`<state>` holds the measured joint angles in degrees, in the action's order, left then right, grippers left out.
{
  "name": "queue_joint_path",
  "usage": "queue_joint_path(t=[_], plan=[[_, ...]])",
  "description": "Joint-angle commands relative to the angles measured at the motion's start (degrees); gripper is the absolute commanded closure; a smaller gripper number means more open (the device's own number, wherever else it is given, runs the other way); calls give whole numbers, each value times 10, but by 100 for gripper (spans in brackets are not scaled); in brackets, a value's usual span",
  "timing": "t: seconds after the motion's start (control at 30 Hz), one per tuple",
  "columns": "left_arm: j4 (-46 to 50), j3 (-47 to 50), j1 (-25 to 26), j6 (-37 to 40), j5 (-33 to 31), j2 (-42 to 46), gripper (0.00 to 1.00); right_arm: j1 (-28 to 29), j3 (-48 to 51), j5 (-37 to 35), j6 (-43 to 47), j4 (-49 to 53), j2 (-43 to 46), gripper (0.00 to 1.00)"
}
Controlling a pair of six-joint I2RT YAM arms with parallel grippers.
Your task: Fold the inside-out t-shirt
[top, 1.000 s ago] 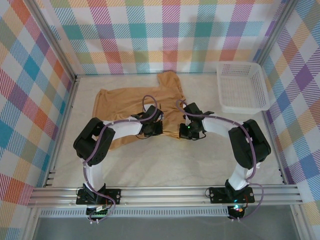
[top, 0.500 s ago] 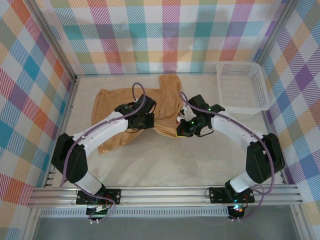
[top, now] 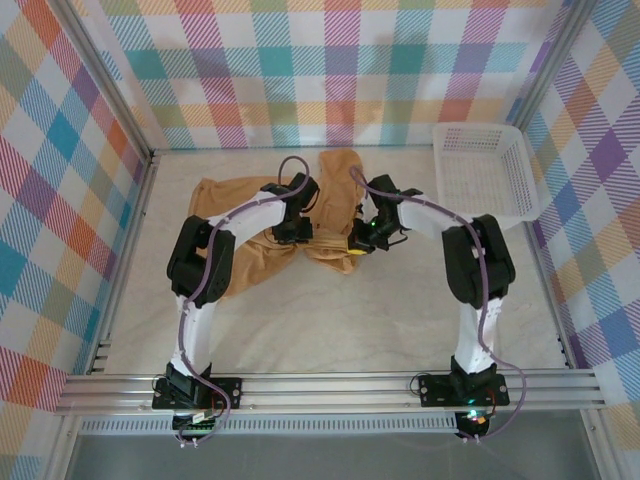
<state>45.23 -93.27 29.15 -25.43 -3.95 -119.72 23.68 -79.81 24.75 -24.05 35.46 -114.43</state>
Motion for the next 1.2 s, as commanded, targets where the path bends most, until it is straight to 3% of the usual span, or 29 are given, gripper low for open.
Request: queue_joint_path(t=[0.0,0.13,0.23,0.3,0.5,0.73,0.83,1.0,1.17], plan=[[12,9,-5,-3,14,76,63,-3,0,25,-17,-18,19,100],[-45,69,-5,16,102,144,44,-2,49,53,-14,-66,73,98],[-112,121,-5,14,187,172,39,-3,95,78,-14,-122,115,98],[-142,141,-4,10,210,174,36,-2,114,87,-17,-145,132,99],[-181,128,-3,-16,248,115,35,-1,128,116,-26,-169,146,99],[-190,111,-1,-11,235,62,39,-1,126,98,-20,-154,148,99],[-184,110,-1,4,206,51,52,-1,121,97,-20,-152,146,99],[-149,73,-4,31,128,40,100,-1,117,102,-20,-149,147,100],[-75,13,-3,34,95,68,100,-1,103,58,35,-83,139,100]])
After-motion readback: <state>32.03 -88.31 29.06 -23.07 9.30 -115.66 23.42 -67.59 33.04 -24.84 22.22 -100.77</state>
